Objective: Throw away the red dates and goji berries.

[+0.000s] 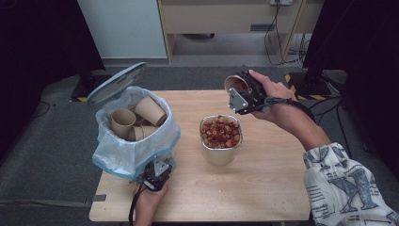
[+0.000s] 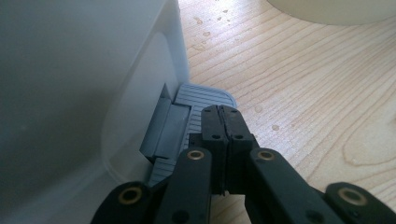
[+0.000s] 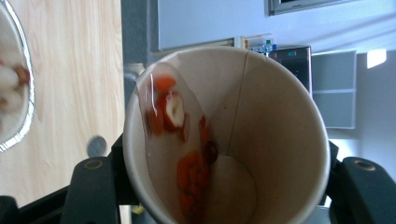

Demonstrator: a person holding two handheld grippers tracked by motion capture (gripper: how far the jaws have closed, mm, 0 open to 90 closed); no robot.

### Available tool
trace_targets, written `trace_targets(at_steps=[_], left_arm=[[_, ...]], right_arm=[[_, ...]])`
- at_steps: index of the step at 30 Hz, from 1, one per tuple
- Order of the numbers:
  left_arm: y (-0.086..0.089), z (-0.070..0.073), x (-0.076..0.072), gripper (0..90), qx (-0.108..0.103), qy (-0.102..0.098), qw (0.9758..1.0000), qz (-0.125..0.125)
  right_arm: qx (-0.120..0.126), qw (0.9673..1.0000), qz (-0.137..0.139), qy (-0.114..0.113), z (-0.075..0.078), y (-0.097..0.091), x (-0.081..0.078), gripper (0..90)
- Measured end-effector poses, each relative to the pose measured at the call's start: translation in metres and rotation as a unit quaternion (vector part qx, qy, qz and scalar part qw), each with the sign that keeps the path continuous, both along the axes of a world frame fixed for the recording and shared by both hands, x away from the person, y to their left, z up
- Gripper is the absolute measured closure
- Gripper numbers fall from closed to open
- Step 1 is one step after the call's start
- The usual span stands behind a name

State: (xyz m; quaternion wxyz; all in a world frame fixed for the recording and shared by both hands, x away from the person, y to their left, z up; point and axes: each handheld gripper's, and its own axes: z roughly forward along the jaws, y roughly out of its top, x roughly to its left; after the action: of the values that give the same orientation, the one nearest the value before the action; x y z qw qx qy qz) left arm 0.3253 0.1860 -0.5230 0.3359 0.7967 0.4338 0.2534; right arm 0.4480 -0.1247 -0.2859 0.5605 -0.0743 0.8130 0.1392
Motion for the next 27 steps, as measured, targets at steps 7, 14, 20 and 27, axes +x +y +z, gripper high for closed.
trace_targets(at_steps=[7, 14, 20, 27], left_arm=[[0.0, 0.0, 0.0, 88.4, -0.001, 0.0, 1.0, 0.0], [0.0, 0.0, 0.0, 88.4, 0.0, 0.0, 1.0, 0.0], [0.0001, 0.0, 0.0001, 88.4, -0.001, 0.0, 1.0, 0.0], [0.0, 0.0, 0.0001, 88.4, 0.0, 0.0, 1.0, 0.0]], right_arm=[[-0.032, 0.9994, 0.0, -0.014, -0.0018, 0.0034, -0.0018, 35.4], [-0.035, 0.9992, 0.0, -0.017, -0.0012, 0.0027, -0.0023, 35.4], [-0.035, 0.9992, 0.001, -0.019, -0.0005, 0.0023, -0.0029, 35.4], [-0.044, 0.9986, 0.001, -0.028, 0.0018, 0.0023, -0.0044, 35.4]])
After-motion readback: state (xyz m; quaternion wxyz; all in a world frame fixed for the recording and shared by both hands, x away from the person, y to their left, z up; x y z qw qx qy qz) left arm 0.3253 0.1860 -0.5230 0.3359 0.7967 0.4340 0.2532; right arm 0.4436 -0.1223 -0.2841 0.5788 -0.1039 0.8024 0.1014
